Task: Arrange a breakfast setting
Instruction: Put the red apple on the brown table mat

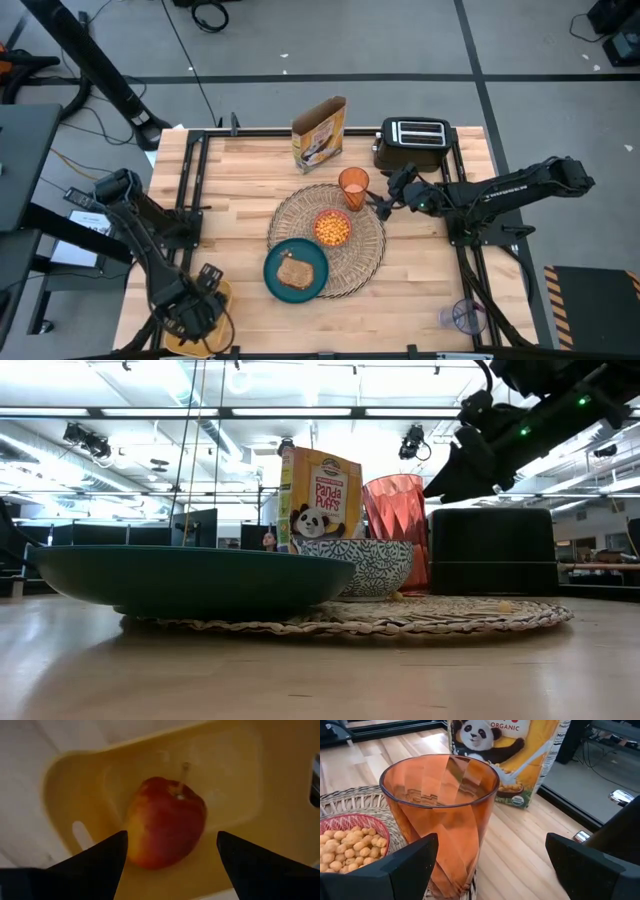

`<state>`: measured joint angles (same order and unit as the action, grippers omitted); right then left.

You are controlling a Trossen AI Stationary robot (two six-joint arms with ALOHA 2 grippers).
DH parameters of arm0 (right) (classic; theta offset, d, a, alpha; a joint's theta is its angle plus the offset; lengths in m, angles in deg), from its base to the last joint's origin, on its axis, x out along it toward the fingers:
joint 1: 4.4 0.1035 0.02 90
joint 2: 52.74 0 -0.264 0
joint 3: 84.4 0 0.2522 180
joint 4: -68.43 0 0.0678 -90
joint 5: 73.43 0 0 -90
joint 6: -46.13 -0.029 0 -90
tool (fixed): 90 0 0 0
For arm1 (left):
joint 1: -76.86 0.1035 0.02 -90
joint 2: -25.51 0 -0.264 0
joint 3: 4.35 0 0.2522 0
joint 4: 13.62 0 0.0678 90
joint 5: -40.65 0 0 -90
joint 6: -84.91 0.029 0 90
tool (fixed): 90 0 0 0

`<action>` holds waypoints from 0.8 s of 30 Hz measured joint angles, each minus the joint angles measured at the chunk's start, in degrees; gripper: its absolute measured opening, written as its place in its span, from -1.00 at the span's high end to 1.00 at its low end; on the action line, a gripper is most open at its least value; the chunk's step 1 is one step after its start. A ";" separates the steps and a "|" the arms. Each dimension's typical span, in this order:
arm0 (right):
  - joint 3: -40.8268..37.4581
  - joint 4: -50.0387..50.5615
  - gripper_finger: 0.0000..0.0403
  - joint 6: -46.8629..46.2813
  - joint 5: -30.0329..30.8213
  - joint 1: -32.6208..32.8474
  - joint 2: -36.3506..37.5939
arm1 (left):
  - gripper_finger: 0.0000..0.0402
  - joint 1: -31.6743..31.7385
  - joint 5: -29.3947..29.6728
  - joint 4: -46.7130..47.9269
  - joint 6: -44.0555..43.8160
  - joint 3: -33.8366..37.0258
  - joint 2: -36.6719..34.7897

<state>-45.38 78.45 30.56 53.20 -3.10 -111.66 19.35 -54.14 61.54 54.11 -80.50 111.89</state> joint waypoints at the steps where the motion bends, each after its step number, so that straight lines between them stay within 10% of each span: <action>1: 0.00 -0.01 -0.87 -0.31 -0.01 -0.10 0.00 | -0.57 -0.63 0.00 -0.24 0.74 0.02 -0.01; 17: 0.00 0.05 -0.87 -2.74 -0.45 -0.26 0.00 | -0.10 -4.05 3.67 -1.86 7.50 0.00 -0.06; 24: 0.00 0.03 -0.87 -3.92 -0.40 -0.28 0.00 | -0.42 -4.81 3.72 1.08 7.38 0.00 -0.06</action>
<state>-45.38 78.48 26.64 52.79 -3.38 -111.66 14.53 -50.43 62.62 61.49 -80.50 111.83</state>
